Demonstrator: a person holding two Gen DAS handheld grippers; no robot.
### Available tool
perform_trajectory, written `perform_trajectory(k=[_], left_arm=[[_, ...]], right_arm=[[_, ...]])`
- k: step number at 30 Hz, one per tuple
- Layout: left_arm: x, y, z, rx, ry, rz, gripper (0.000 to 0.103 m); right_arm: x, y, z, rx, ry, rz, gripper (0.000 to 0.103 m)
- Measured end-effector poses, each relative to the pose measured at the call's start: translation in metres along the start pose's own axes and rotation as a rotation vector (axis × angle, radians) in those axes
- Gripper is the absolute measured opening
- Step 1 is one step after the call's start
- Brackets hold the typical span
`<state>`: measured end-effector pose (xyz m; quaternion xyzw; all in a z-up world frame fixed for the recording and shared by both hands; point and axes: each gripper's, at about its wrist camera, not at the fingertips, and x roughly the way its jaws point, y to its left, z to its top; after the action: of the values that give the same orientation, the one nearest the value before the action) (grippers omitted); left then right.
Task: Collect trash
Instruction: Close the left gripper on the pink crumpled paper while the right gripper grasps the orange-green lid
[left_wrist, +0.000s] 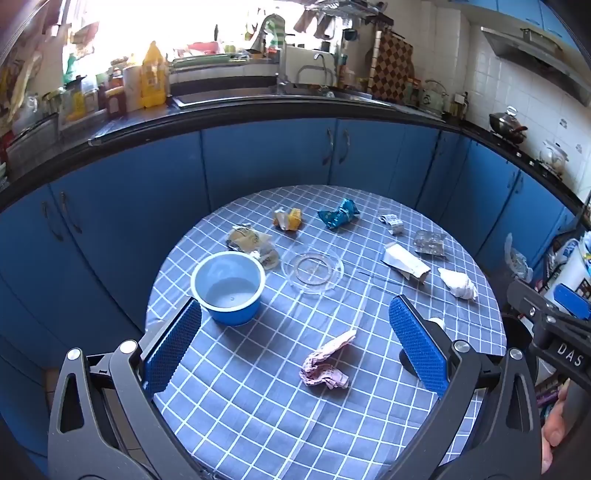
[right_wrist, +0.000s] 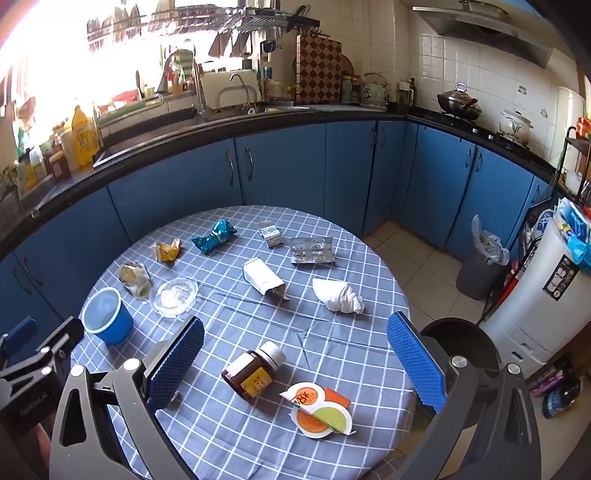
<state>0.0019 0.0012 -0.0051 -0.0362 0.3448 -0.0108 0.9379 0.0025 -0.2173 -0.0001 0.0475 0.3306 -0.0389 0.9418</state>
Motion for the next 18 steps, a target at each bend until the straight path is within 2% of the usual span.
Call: perform_trajectory(k=[4, 7, 10, 13, 16, 18], left_arm=[[0.009, -0.001, -0.003, 0.006, 0.030, -0.063, 0.100], [0.016, -0.003, -0.006, 0.019, 0.040, -0.052, 0.100], [0.026, 0.003, -0.010, -0.010, 0.076, -0.098, 0.098], [0.038, 0.009, -0.020, -0.039, 0.130, -0.143, 0.096], [0.051, 0.006, -0.032, 0.003, 0.180, -0.119, 0.087], [0.059, -0.001, -0.039, 0.042, 0.202, -0.104, 0.086]], right_arm=[[0.008, 0.002, -0.001, -0.013, 0.002, -0.012, 0.097], [0.014, 0.003, -0.006, -0.046, 0.002, -0.028, 0.097], [0.022, 0.000, -0.015, -0.054, 0.027, -0.047, 0.097], [0.031, -0.006, -0.029, -0.042, 0.065, -0.026, 0.097], [0.044, -0.009, -0.045, -0.051, 0.121, -0.028, 0.097], [0.054, -0.012, -0.057, -0.055, 0.159, -0.030, 0.096]])
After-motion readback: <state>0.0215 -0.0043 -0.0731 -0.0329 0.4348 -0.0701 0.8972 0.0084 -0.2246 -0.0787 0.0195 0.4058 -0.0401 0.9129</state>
